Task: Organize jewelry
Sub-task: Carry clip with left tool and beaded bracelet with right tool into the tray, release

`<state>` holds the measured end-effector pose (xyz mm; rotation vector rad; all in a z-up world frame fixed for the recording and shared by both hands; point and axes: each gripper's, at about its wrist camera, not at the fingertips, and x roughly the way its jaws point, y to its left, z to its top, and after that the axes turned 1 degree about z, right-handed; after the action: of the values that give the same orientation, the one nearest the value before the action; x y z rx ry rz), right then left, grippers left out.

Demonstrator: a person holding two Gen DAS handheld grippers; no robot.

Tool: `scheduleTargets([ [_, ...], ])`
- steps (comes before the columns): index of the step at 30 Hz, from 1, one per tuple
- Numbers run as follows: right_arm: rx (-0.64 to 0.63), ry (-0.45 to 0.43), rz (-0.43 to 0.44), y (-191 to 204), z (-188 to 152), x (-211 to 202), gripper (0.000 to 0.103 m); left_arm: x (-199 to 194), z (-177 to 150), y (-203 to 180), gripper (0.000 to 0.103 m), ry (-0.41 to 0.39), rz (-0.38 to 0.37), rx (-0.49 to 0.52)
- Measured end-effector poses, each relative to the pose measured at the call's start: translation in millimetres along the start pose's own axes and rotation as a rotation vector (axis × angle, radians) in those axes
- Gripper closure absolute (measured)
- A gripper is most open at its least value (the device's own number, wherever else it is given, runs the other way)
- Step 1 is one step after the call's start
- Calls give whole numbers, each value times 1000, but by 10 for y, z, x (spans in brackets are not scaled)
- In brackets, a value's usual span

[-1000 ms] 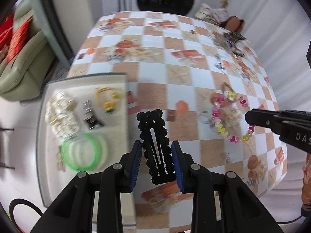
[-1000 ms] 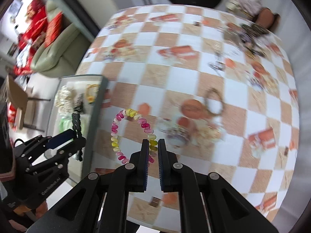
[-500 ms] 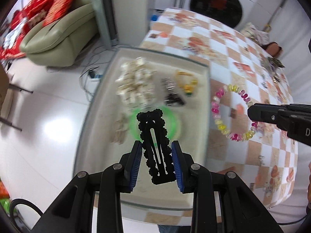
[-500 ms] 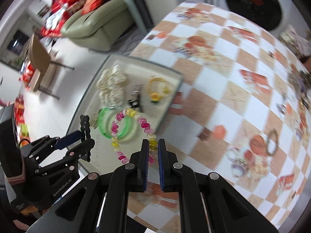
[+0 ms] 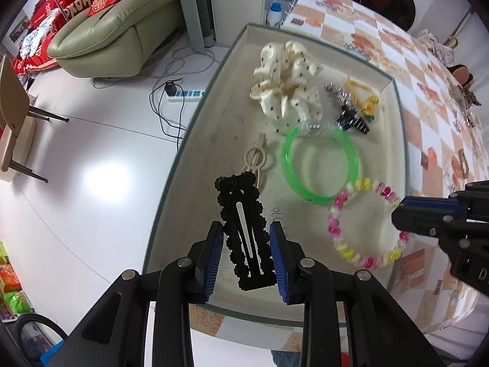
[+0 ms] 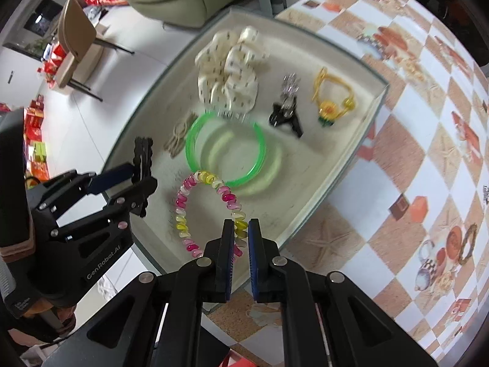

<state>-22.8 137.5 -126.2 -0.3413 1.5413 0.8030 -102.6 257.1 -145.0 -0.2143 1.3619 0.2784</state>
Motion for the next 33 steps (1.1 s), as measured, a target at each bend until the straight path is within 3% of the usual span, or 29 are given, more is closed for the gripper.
scheduleTargets([
  [15, 23, 99, -16, -34, 42, 464, 93, 259, 3, -43, 65, 48, 43, 30],
  [16, 26, 103, -16, -41, 42, 482, 93, 260, 8, -55, 61, 46, 53, 36],
  [17, 27, 103, -18, -5, 24, 495, 93, 255, 9, -66, 38, 43, 62, 39],
  [18, 27, 105, -20, -7, 23, 506, 93, 243, 19, -81, 23, 30, 72, 40],
  [23, 32, 108, -12, -21, 2, 563, 92, 188, 49, -153, 23, 8, 86, 60],
  [25, 36, 102, -10, -59, 24, 542, 85, 193, 62, -168, 23, 12, 90, 63],
  [27, 42, 90, -7, -99, 69, 458, 69, 180, 69, -173, 23, 12, 96, 60],
  [29, 45, 73, 9, -105, 89, 376, 60, 162, 69, -172, 23, 14, 96, 53],
  [33, 48, 24, 26, -88, 137, 171, 51, 88, 73, -197, 23, 15, 98, 46],
])
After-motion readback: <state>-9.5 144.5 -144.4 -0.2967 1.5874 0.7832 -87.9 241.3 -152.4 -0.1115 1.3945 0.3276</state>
